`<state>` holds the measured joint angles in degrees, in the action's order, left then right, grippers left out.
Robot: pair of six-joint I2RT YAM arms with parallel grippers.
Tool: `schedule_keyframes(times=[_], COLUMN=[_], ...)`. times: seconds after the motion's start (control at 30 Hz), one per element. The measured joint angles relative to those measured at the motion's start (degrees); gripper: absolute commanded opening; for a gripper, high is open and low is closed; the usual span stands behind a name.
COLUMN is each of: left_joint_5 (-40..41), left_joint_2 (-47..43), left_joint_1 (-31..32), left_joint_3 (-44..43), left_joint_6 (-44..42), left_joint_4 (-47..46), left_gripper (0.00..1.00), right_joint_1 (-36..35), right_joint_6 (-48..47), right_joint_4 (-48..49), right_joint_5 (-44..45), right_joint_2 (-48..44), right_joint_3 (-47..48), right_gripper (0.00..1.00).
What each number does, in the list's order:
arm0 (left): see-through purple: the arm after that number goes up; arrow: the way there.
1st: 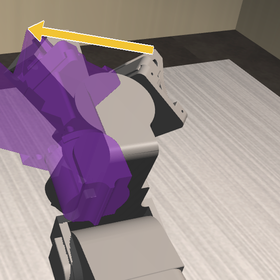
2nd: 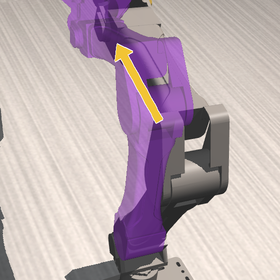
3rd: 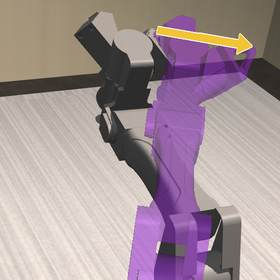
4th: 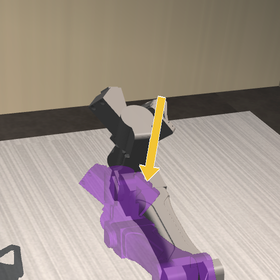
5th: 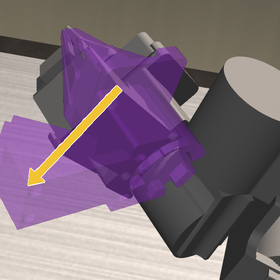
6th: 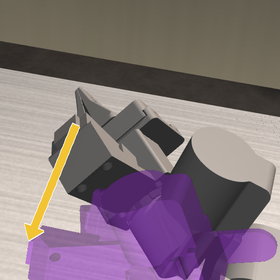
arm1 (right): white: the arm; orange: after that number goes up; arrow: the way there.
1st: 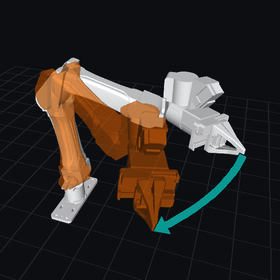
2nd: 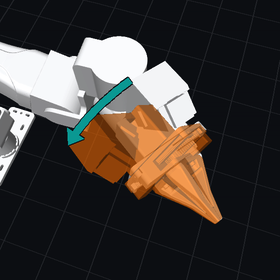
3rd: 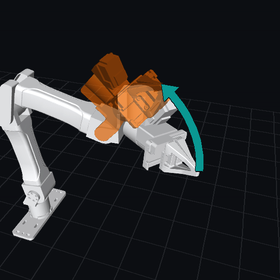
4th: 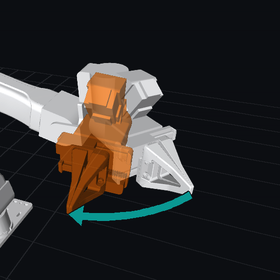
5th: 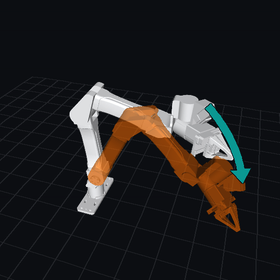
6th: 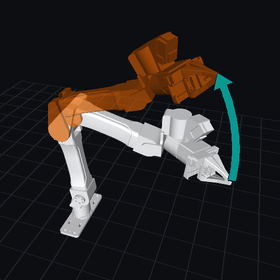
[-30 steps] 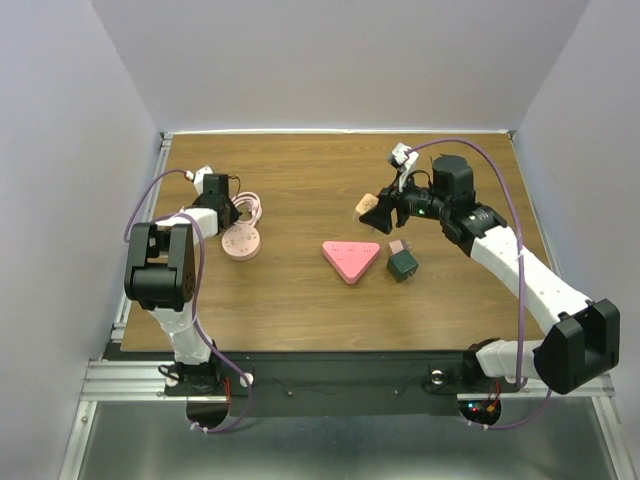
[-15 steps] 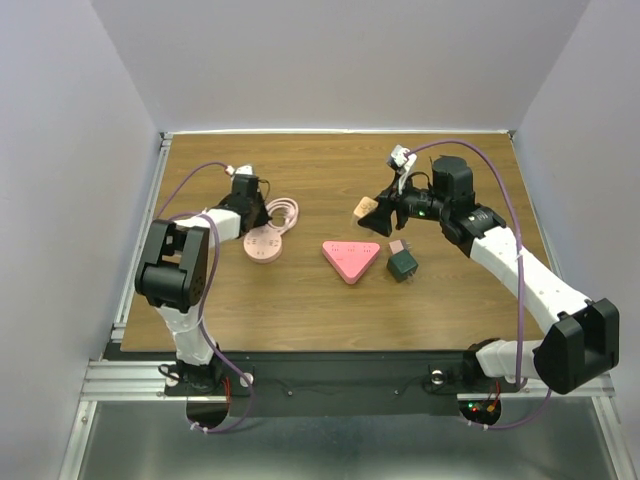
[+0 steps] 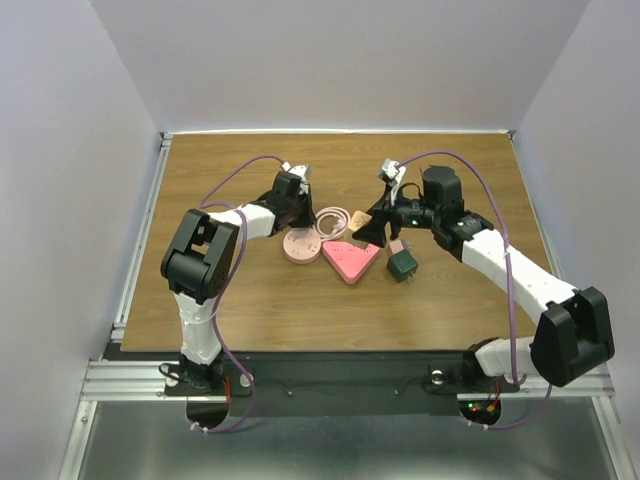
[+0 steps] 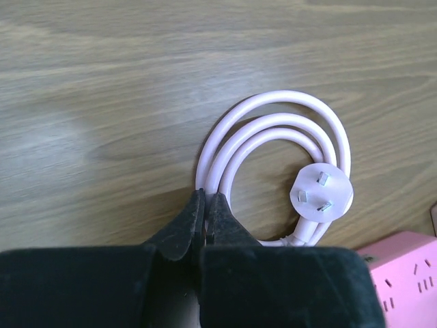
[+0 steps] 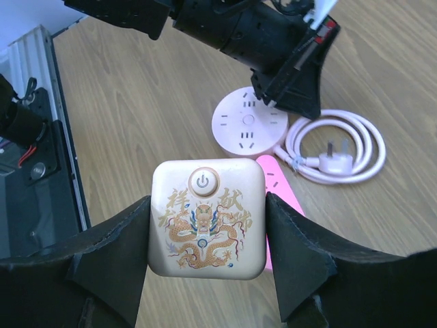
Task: Insert the plug
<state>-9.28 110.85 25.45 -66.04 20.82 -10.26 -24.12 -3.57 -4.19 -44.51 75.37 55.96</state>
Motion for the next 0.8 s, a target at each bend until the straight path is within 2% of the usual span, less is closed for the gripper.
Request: schedule_keyframes(times=[0.1, 0.13, 0.17, 0.2, 0.33, 0.57, 0.8], left_joint_5=[-0.7, -0.7, -0.7, -0.7, -0.7, -0.7, 1.2], left_joint_2=[0.0, 0.0, 0.0, 0.0, 0.0, -1.8, -8.7], left_joint_1=[0.4, 0.5, 0.4, 0.4, 0.0, -3.3, -6.8], left_joint_3=[-0.3, -0.5, -0.7, -0.9, -1.6, -1.6, 1.2], left_joint_6=[-1.1, -1.5, -1.7, -2.0, -3.2, -3.7, -2.6], left_joint_4=[0.3, 0.5, 0.8, 1.0, 1.2, 1.8, 2.3], left_gripper=[0.18, 0.33, 0.40, 0.55, 0.70, 0.72, 0.72], right_joint_1=[-1.6, -2.0, -2.6, -3.1, -4.9, -9.5, -10.6], right_joint_6=[0.0, -0.1, -0.1, -0.1, -0.2, -1.4, -3.5], right_joint_4=[1.4, 1.7, 2.1, 2.3, 3.7, 5.8, 6.4], right_joint_5=[0.1, 0.1, 0.2, 0.2, 0.7, 1.5, 2.3], right_joint_2=[1.6, 2.1, 3.0, 3.7, 7.3, 14.7, 20.7], right_joint_3=[0.0, 0.0, 0.2, 0.3, 1.0, 3.9, 7.0], right_gripper=[0.00, 0.00, 0.00, 0.00, 0.00, 0.01, 0.00])
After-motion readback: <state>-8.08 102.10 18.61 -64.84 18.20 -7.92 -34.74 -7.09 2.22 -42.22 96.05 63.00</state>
